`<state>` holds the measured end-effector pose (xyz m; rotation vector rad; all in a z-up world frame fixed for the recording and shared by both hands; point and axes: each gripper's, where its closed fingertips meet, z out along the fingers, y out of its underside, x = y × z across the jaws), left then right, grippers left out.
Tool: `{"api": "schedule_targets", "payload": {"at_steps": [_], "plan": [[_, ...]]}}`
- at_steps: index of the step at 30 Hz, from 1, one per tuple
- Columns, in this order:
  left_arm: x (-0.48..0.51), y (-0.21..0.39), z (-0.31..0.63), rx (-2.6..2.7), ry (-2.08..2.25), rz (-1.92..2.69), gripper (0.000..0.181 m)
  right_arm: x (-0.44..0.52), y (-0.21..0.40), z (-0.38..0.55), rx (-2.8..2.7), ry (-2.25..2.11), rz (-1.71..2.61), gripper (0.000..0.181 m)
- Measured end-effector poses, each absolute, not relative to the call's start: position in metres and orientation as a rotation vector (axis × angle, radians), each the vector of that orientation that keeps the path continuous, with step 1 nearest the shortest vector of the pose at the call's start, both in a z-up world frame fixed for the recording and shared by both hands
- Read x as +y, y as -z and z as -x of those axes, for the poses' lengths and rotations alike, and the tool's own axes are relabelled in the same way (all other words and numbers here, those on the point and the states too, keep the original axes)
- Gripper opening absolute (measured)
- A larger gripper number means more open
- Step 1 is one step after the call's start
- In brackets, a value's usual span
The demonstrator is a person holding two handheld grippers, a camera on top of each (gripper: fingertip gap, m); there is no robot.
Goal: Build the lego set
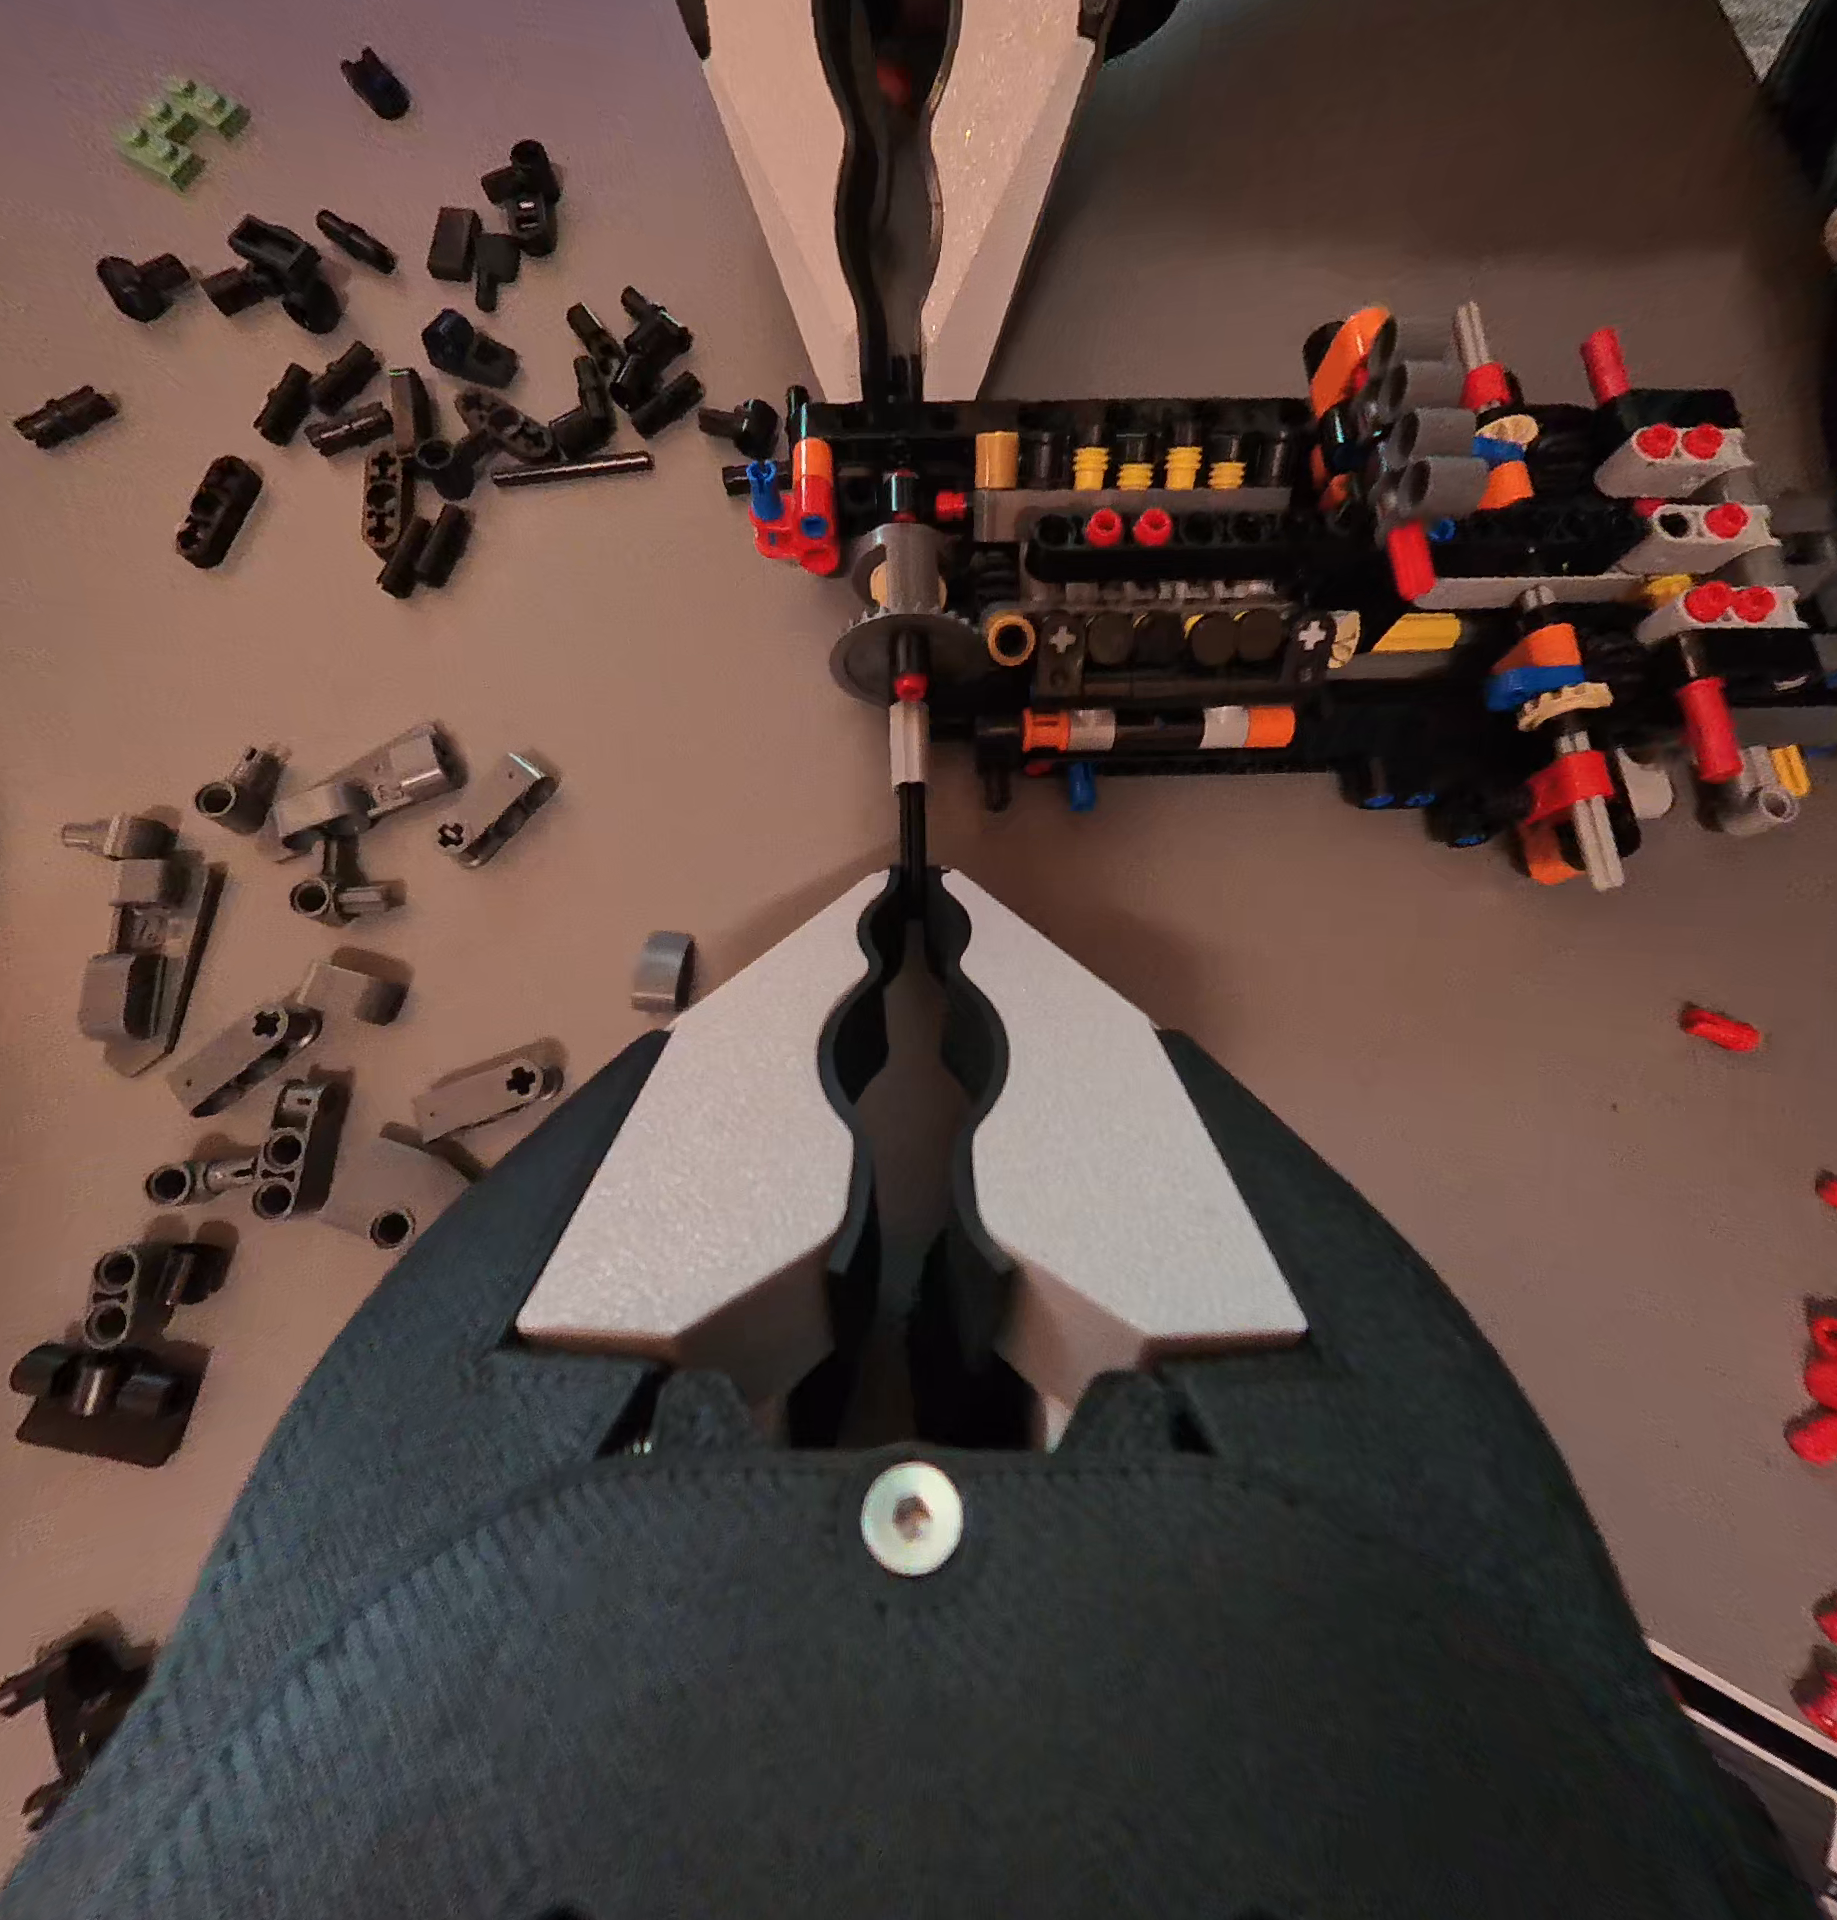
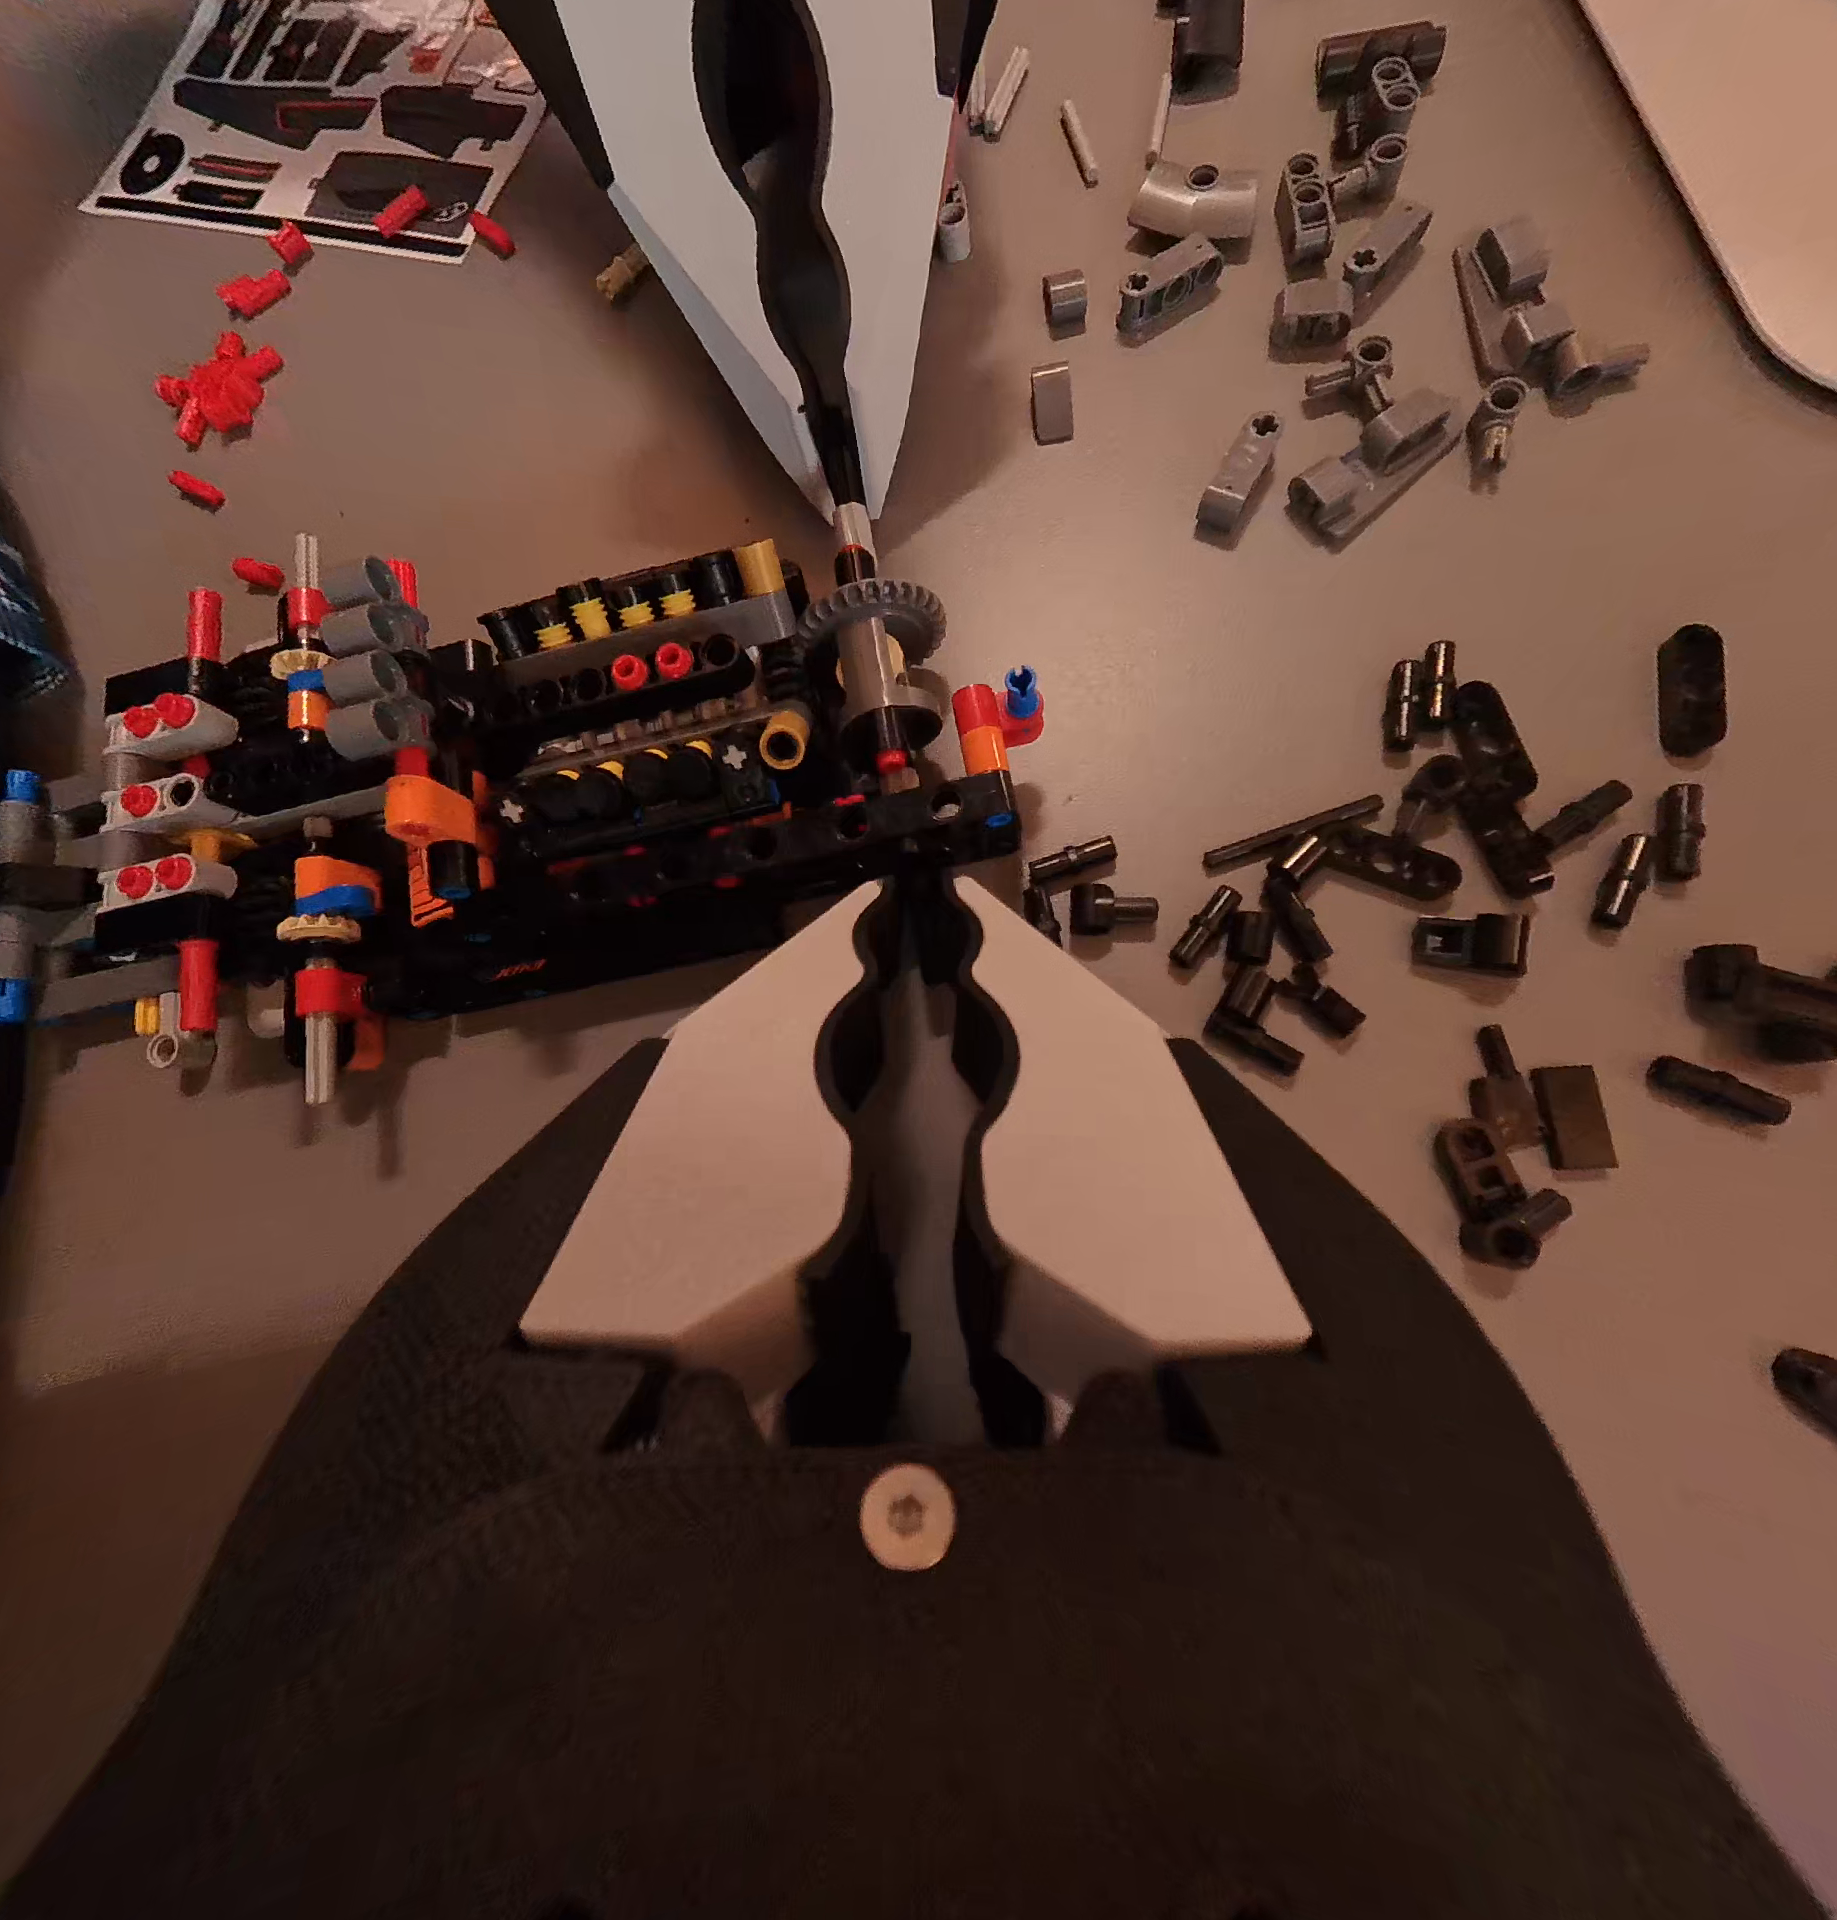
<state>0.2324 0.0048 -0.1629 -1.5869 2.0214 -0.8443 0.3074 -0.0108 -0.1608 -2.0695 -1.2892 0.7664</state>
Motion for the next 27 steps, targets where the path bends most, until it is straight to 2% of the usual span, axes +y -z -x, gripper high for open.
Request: {"api": "schedule_targets", "payload": {"at_steps": [27], "plan": [[0.0014, 0.1629, -0.2333, 2.065, 0.793, 1.585, 0.002, -0.0107, 0.1609, -0.3077, -1.349, -0.677, 2.022, 0.002]]}}
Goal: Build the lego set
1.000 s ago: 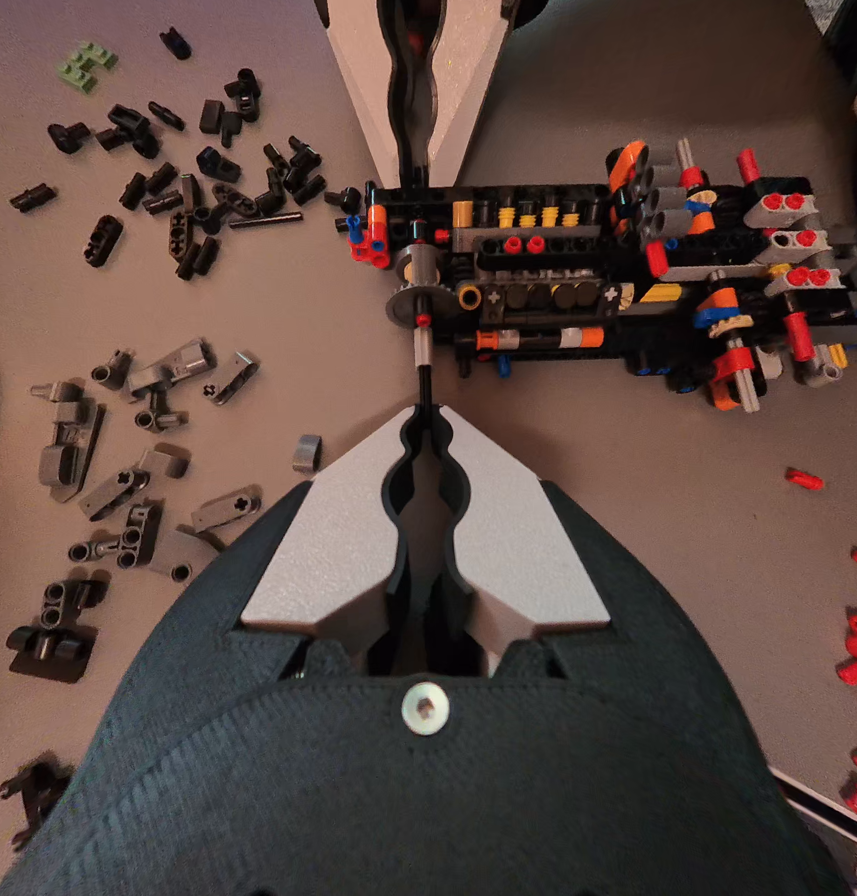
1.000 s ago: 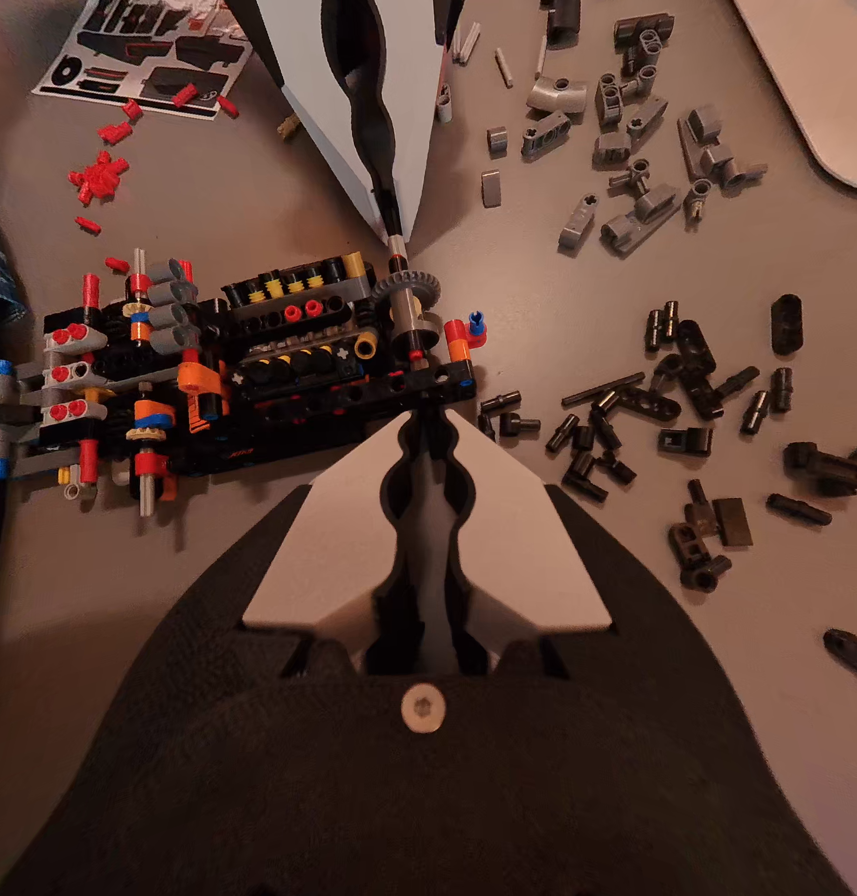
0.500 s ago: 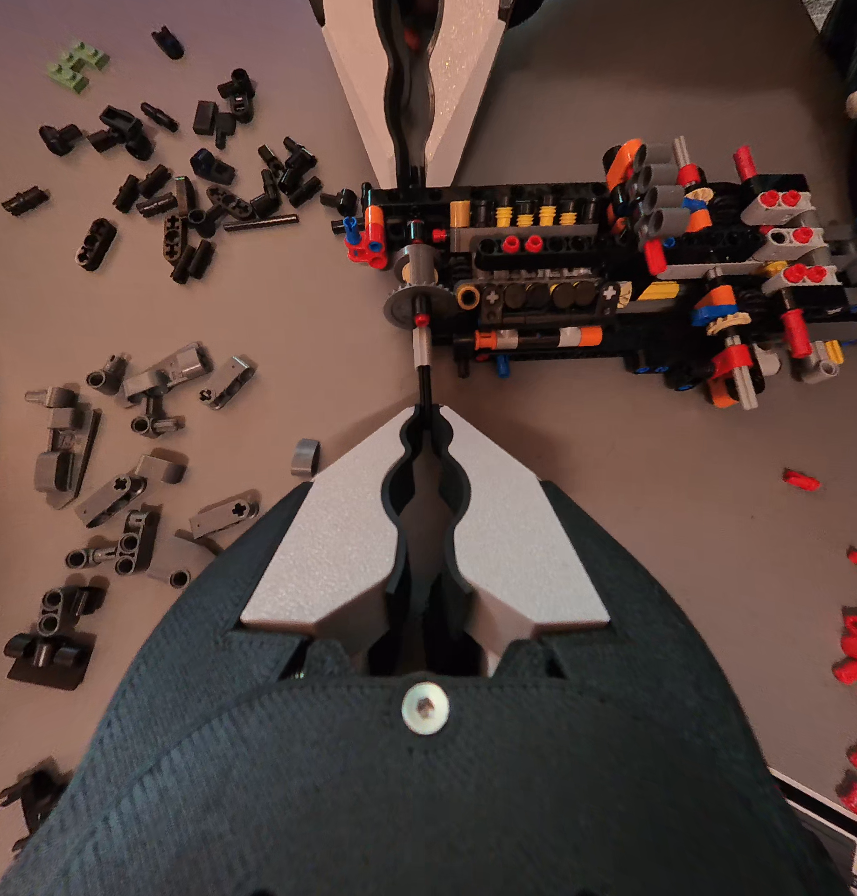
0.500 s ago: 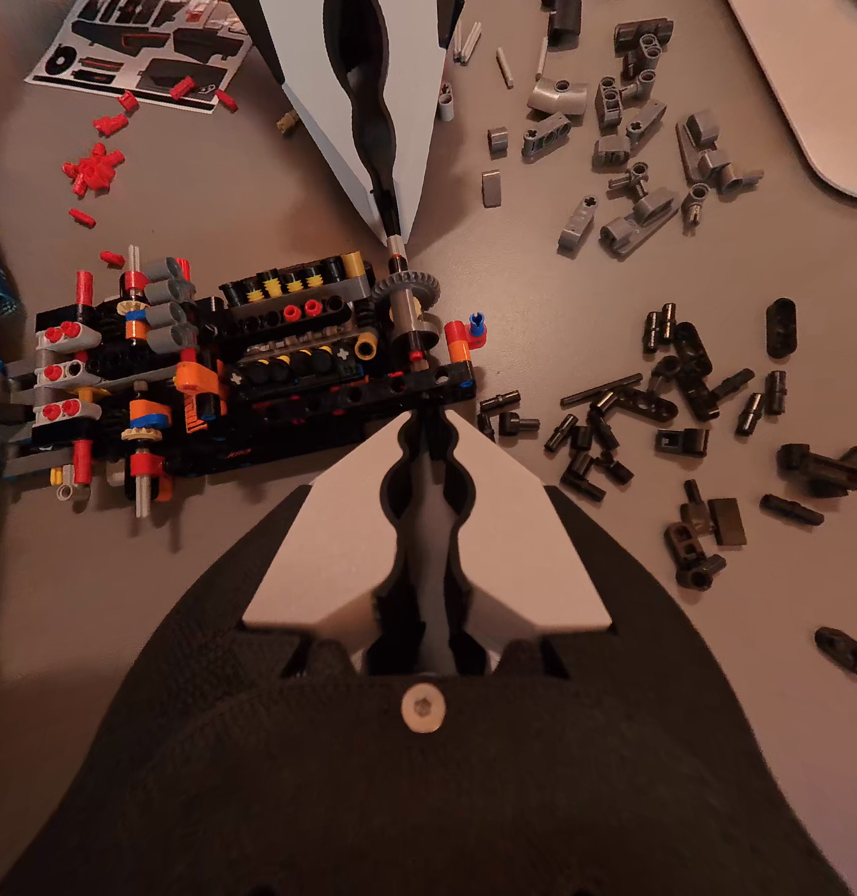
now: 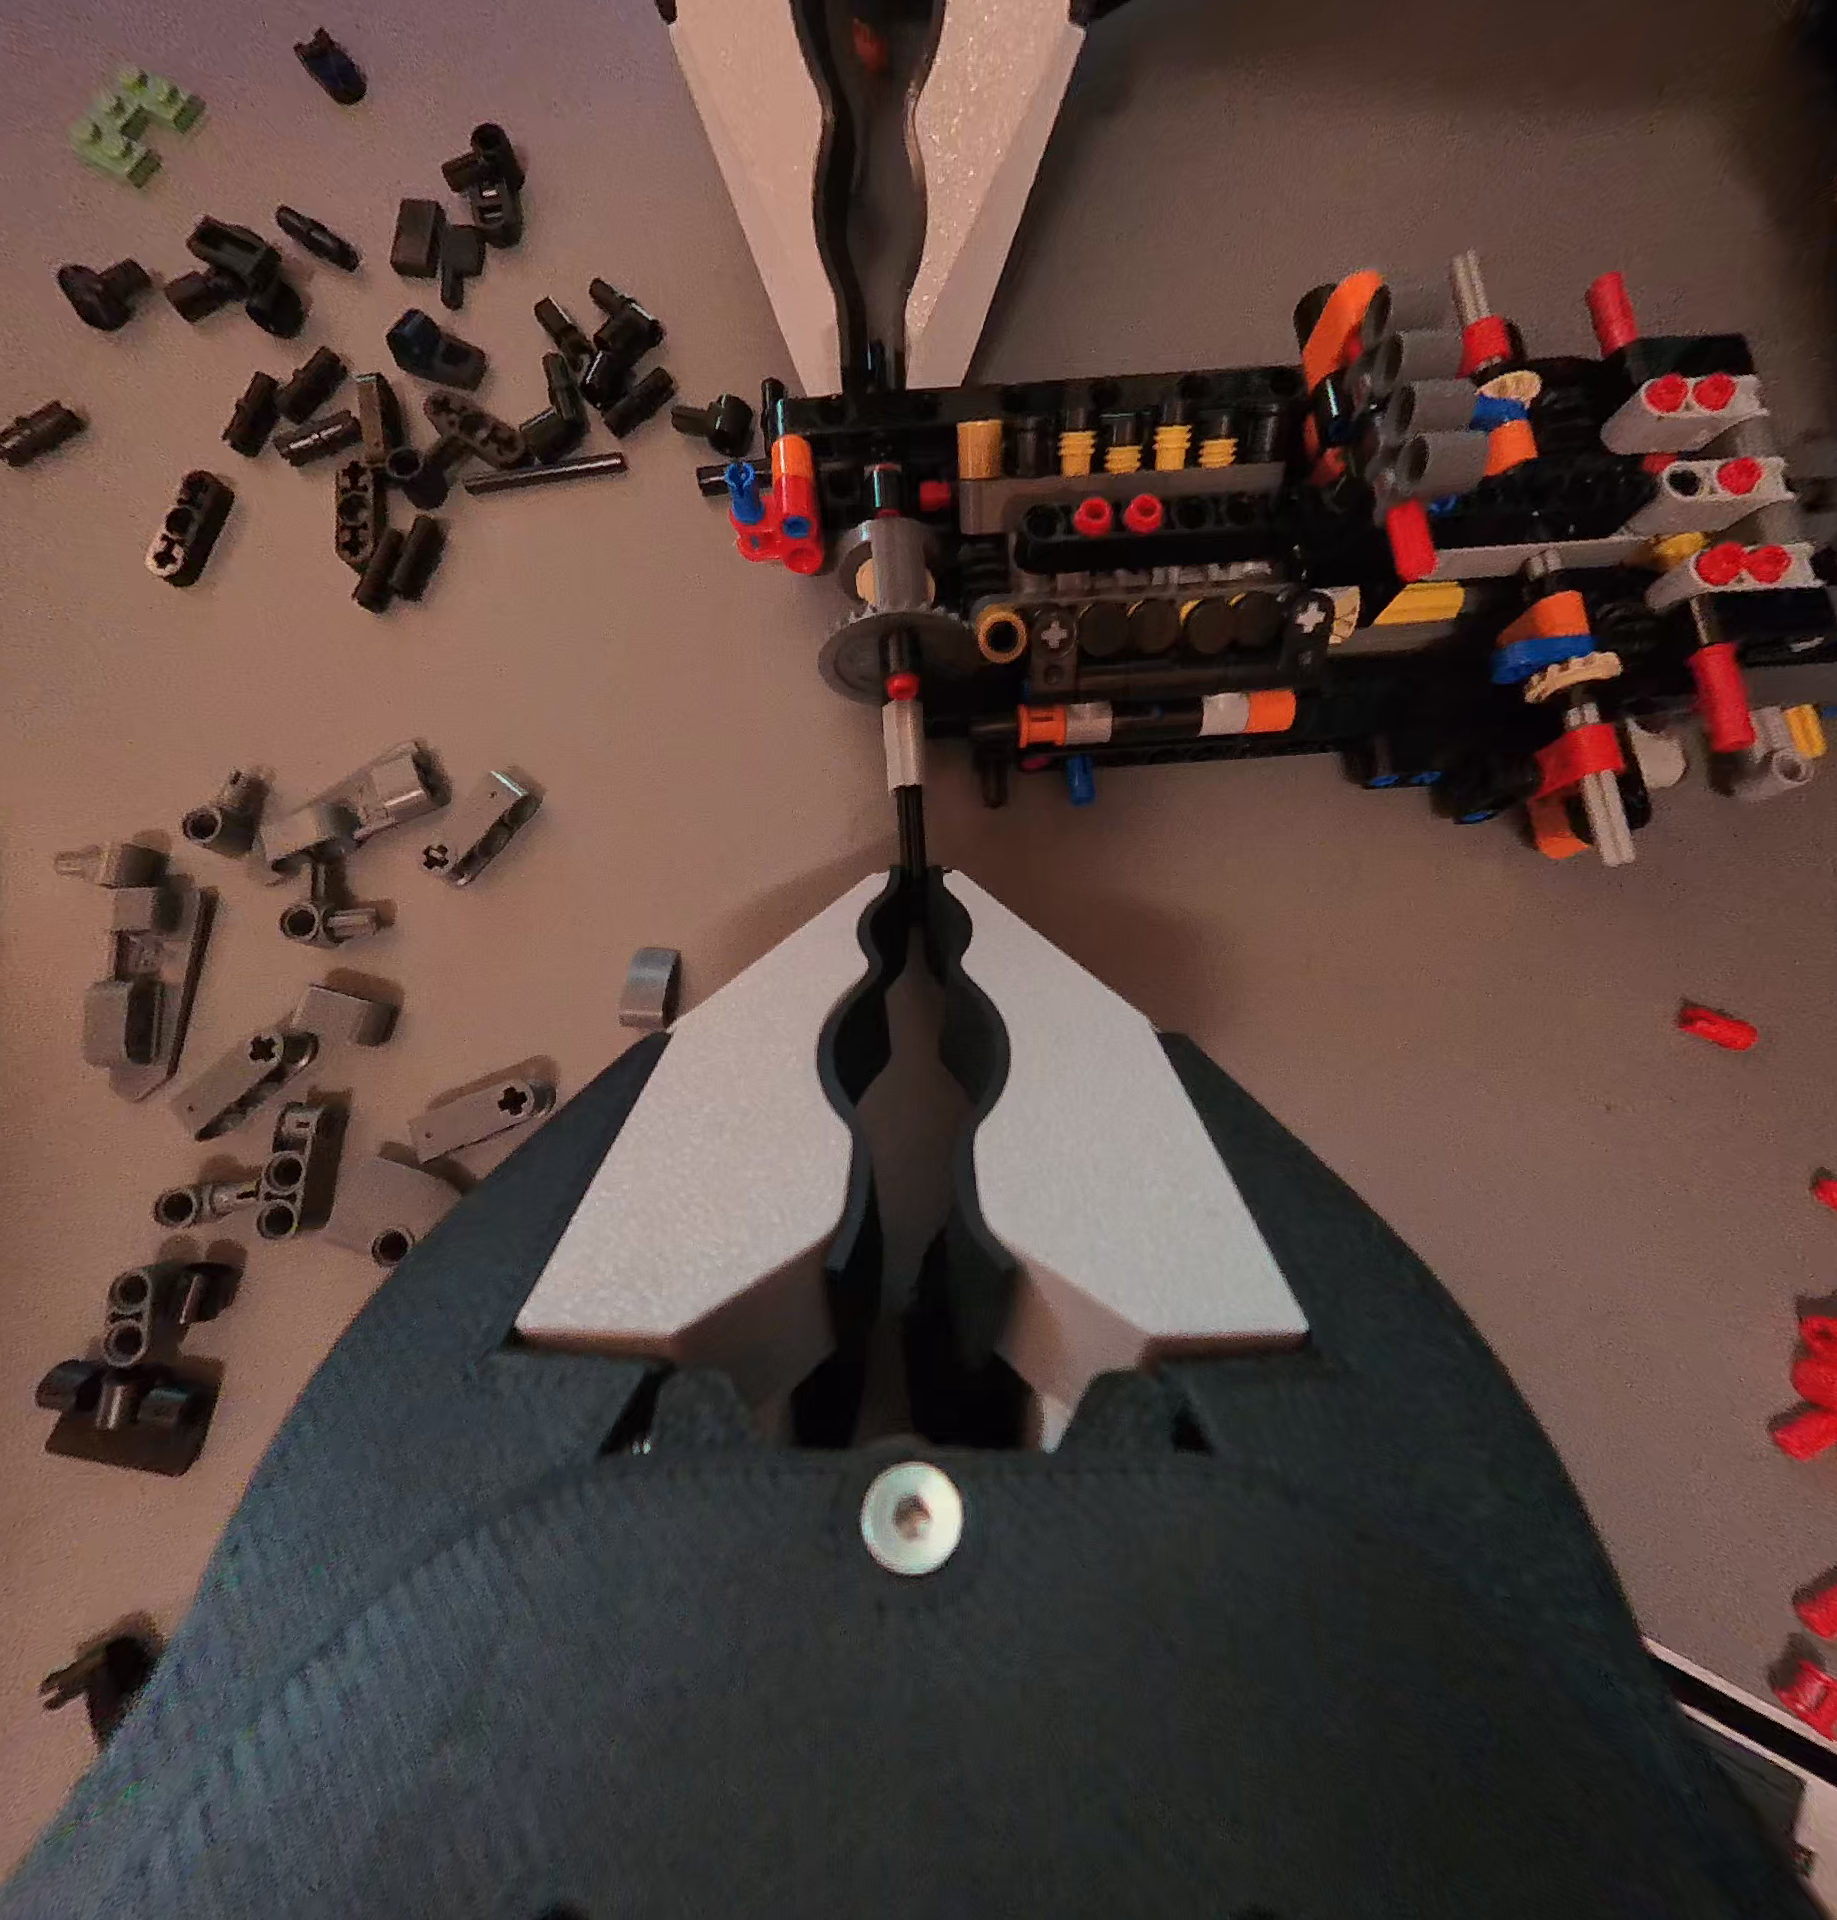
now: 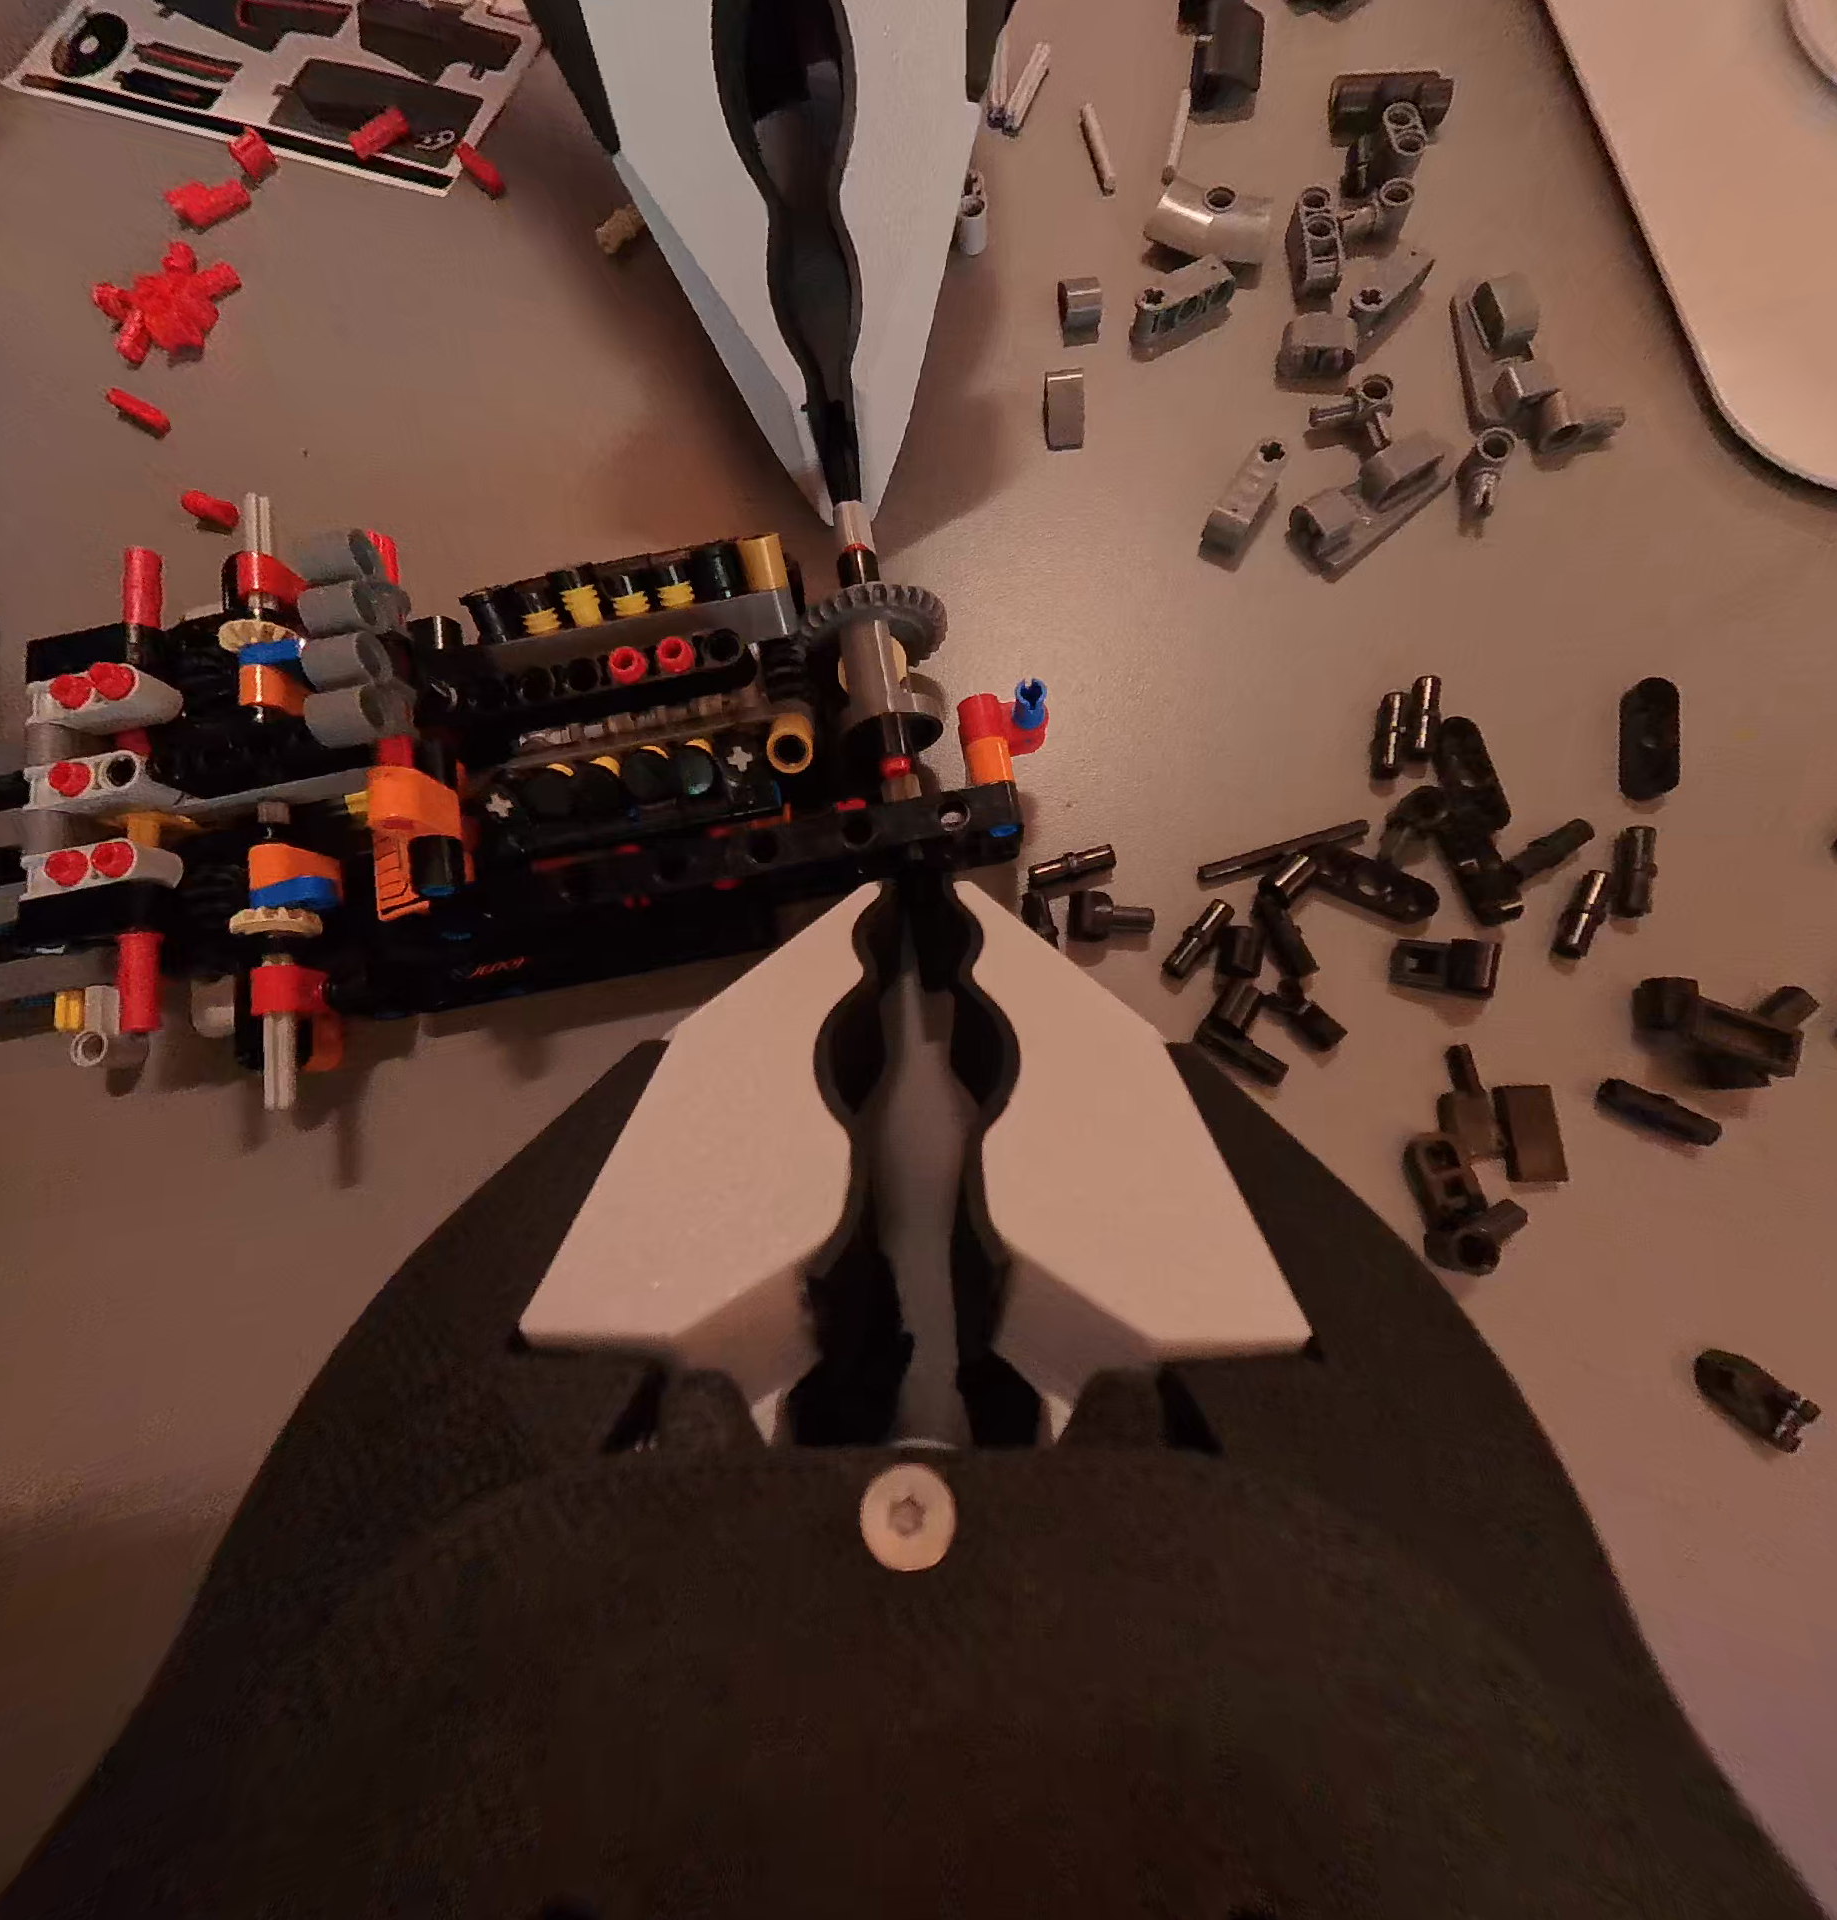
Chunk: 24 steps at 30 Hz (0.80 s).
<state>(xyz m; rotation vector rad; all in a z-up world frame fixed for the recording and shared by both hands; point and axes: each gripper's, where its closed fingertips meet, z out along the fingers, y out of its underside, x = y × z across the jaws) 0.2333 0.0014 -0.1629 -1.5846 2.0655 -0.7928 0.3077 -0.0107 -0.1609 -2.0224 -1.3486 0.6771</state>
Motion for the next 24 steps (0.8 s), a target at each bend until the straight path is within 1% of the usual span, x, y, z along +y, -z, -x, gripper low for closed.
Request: {"api": "schedule_targets", "payload": {"at_steps": [3, 5, 8, 10, 12, 16, 24], "plan": [[0.002, 0.162, -0.234, 2.031, 0.888, 1.659, 0.002, -0.011, 0.161, -0.309, -1.351, -0.659, 2.002, 0.002], [0.007, 0.162, -0.236, 2.004, 0.876, 1.669, 0.004, -0.01, 0.161, -0.309, -1.346, -0.652, 1.998, 0.002], [0.009, 0.158, -0.238, 1.962, 0.893, 1.666, 0.018, -0.01, 0.161, -0.309, -1.344, -0.652, 1.995, 0.003], [0.01, 0.156, -0.237, 1.959, 0.887, 1.663, 0.023, -0.01, 0.161, -0.31, -1.345, -0.653, 1.993, 0.002], [0.009, 0.155, -0.238, 1.959, 0.881, 1.652, 0.018, -0.01, 0.16, -0.31, -1.343, -0.652, 1.99, 0.003], [0.006, 0.161, -0.241, 1.991, 0.853, 1.63, 0.004, -0.01, 0.159, -0.309, -1.337, -0.651, 1.986, 0.004], [0.004, 0.162, -0.245, 2.003, 0.859, 1.615, 0.003, -0.01, 0.16, -0.31, -1.346, -0.645, 1.991, 0.002]]}}
